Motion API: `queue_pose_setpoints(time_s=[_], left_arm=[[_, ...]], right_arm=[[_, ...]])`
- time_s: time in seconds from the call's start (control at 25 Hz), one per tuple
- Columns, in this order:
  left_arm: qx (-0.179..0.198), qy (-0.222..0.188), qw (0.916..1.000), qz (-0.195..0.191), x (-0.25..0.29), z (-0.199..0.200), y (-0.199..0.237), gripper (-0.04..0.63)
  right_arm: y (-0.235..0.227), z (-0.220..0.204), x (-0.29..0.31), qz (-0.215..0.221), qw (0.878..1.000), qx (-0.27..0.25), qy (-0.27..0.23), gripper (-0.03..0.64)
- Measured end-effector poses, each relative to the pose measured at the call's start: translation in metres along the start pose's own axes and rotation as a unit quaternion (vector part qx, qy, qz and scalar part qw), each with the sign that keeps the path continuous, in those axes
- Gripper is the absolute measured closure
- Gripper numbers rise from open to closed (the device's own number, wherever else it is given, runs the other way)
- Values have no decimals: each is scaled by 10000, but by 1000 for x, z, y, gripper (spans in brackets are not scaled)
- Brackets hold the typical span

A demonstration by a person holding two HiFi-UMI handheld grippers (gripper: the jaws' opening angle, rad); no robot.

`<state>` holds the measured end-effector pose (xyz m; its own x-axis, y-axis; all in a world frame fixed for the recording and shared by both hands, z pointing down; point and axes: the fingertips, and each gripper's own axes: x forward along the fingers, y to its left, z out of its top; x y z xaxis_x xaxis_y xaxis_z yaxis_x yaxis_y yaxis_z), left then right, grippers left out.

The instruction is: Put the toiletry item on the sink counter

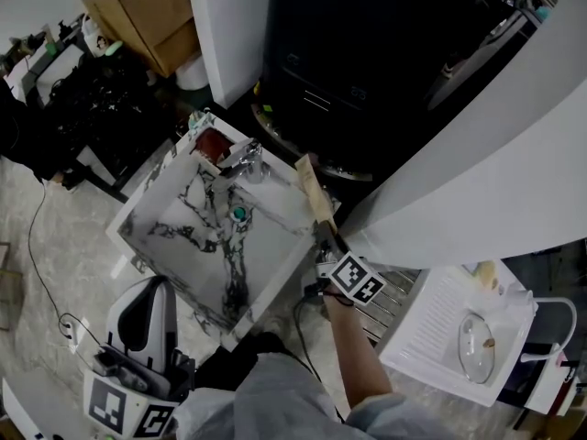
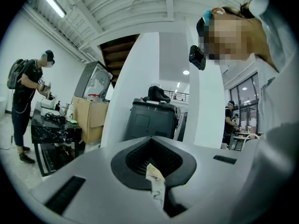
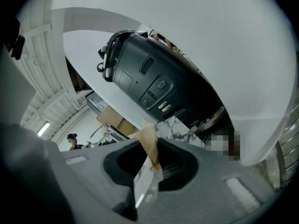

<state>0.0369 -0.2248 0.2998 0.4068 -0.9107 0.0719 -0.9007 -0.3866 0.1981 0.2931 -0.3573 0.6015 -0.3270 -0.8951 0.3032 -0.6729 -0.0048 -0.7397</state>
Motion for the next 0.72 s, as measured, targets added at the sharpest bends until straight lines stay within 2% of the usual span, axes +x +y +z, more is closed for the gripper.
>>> queue_pose_setpoints(time_s=[0.24,0.4,0.56,0.72], left_arm=[[-87,17,10000,-40,6,-3,2,591],[-116,43,9999,-88,10,-6,1,591],[-119,62,9999,-109,11,-8,0,591],[-123,73,9998,-124,11,-8,0,591]], right_arm=[[-2,-5,3,53,9995,-221,229,555],[-2,-7,4,-65,9963,-761,406,555],[-1,-8,4,-83,9948,-908,457,552],[5,-10,4,-29,9924,-1109,526,510]])
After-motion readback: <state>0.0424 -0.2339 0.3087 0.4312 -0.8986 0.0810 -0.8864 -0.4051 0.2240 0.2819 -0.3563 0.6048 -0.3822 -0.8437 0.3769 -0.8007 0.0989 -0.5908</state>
